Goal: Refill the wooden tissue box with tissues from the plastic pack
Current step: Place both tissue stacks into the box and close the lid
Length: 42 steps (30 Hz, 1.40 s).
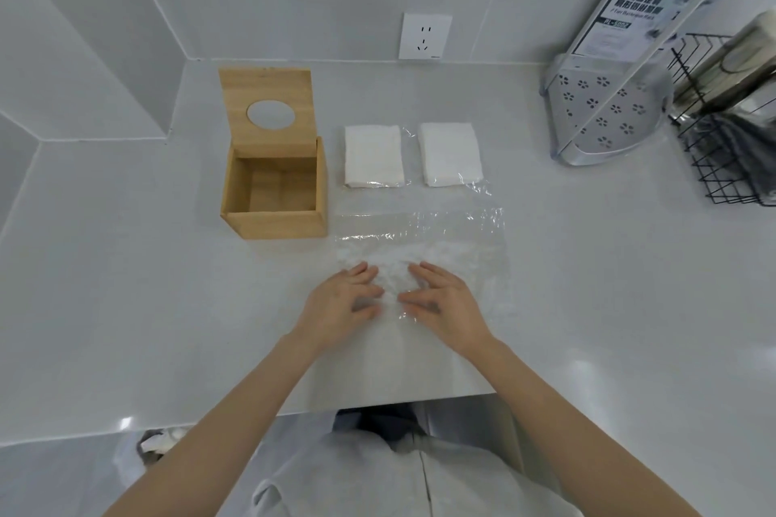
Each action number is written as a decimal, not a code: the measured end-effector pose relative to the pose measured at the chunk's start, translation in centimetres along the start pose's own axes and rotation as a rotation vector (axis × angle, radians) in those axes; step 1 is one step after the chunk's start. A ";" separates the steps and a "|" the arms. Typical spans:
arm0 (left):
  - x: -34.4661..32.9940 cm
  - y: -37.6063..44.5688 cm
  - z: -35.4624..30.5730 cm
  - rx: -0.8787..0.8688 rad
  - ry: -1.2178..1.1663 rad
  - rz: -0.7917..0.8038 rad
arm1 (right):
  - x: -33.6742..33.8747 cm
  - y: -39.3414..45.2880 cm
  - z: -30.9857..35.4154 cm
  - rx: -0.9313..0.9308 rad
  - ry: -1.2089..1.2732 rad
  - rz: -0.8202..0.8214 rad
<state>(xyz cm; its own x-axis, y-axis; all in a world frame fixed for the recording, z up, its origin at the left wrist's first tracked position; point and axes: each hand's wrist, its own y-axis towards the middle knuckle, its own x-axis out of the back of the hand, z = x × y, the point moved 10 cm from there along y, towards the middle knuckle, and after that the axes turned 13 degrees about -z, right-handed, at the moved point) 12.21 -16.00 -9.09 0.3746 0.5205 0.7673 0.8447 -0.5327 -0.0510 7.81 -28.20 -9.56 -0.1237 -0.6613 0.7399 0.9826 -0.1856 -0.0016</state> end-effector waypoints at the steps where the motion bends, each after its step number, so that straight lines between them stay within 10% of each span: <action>1: 0.0 0.0 0.0 0.006 -0.016 -0.006 | 0.1 0.0 0.1 -0.005 0.010 -0.003; 11: 1.9 1.2 0.3 0.190 -0.206 -0.138 | 3.7 0.2 4.5 0.032 0.013 -0.232; 18: 4.2 -0.1 -1.6 0.057 -0.239 -0.365 | -0.9 -0.8 4.9 0.153 -0.057 0.099; 26: 4.5 -2.1 -2.6 -0.083 -0.245 -0.425 | -1.8 3.1 1.9 0.084 -0.319 0.099; 37: 4.3 0.4 6.5 0.833 -0.632 -0.599 | -0.8 3.5 2.2 0.116 -0.273 -0.021; 42: 3.4 1.1 6.8 0.928 -0.887 -0.585 | -1.7 4.3 2.1 0.170 -0.291 -0.024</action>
<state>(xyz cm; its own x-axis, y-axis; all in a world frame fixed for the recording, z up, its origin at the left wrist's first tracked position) 16.99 -10.28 -10.86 -0.2942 0.9366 0.1902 0.7705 0.3502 -0.5326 12.57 -26.33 -9.39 -0.1267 -0.4183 0.8994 0.9919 -0.0584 0.1126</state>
